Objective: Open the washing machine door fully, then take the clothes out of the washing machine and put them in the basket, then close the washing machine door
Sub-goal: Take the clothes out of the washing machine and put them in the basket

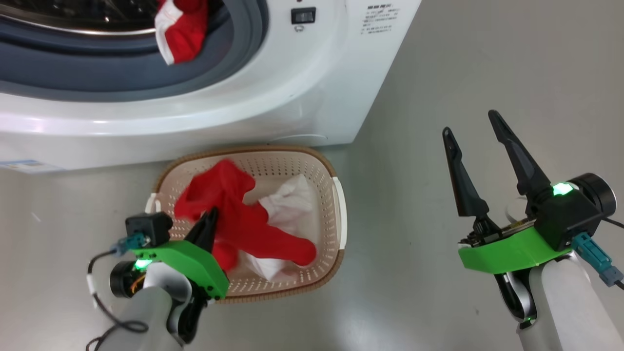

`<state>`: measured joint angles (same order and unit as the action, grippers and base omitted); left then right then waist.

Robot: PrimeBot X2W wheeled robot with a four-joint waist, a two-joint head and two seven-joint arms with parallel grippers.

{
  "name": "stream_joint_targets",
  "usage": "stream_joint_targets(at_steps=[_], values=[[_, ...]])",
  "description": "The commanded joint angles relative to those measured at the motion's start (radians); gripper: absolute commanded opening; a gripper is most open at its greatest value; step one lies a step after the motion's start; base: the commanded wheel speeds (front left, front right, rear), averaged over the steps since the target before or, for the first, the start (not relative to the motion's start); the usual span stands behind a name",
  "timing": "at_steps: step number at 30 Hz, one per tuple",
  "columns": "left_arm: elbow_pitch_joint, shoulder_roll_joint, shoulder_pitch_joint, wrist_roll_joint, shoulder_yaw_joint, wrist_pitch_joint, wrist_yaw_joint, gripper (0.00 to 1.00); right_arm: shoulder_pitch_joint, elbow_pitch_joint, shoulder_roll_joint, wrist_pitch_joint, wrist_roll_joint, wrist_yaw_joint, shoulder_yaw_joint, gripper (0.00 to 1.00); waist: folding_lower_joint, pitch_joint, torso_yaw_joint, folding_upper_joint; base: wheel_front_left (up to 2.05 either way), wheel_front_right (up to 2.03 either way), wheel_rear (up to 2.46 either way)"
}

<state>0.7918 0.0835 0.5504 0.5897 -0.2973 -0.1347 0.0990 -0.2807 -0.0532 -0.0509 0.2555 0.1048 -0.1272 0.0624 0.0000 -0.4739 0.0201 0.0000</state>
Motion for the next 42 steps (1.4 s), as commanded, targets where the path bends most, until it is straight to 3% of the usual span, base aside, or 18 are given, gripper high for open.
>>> stream_joint_targets(at_steps=[1,11,22,23,24,26,28,42], values=[[0.045,0.016,0.037,0.006,0.017,0.004,0.012,0.00,-0.019,0.029,0.001,0.006,-0.001,-0.003,0.026,1.00,0.0000,-0.037,0.016,0.0000,0.00,0.00,0.00],[0.346,0.020,0.171,0.010,-0.006,0.080,0.009,0.00,-0.054,0.029,0.001,0.006,0.010,-0.003,0.049,1.00,0.0000,-0.097,0.060,0.0000,0.00,0.00,0.00],[0.455,0.026,0.231,0.003,-0.028,0.065,0.016,0.00,-0.054,0.033,0.001,0.006,0.012,-0.003,0.043,1.00,0.0000,-0.120,0.077,0.0000,0.00,0.00,0.00],[0.459,0.027,0.234,0.001,-0.032,0.064,0.016,0.04,-0.055,0.032,0.001,0.006,0.013,-0.003,0.044,1.00,0.0000,-0.121,0.077,0.0000,0.00,0.00,0.00],[0.463,0.028,0.236,-0.001,-0.036,0.062,0.017,0.14,-0.056,0.031,0.001,0.006,0.014,-0.003,0.045,1.00,0.0000,-0.123,0.077,0.0000,0.00,0.00,0.00],[0.469,0.028,0.239,0.002,-0.036,0.059,0.018,0.43,-0.058,0.030,0.001,0.006,0.015,-0.003,0.046,1.00,0.0000,-0.123,0.075,0.0000,0.00,0.00,0.00],[0.474,0.027,0.239,0.005,-0.037,0.049,0.020,1.00,-0.058,0.028,0.001,0.006,0.016,-0.003,0.045,1.00,0.0000,-0.120,0.072,0.0000,0.00,0.00,0.00],[0.455,0.020,0.233,-0.011,-0.056,-0.117,0.019,1.00,-0.042,-0.004,0.001,0.006,-0.006,-0.003,0.022,1.00,0.0000,-0.023,0.020,0.0000,0.00,0.00,0.00]])
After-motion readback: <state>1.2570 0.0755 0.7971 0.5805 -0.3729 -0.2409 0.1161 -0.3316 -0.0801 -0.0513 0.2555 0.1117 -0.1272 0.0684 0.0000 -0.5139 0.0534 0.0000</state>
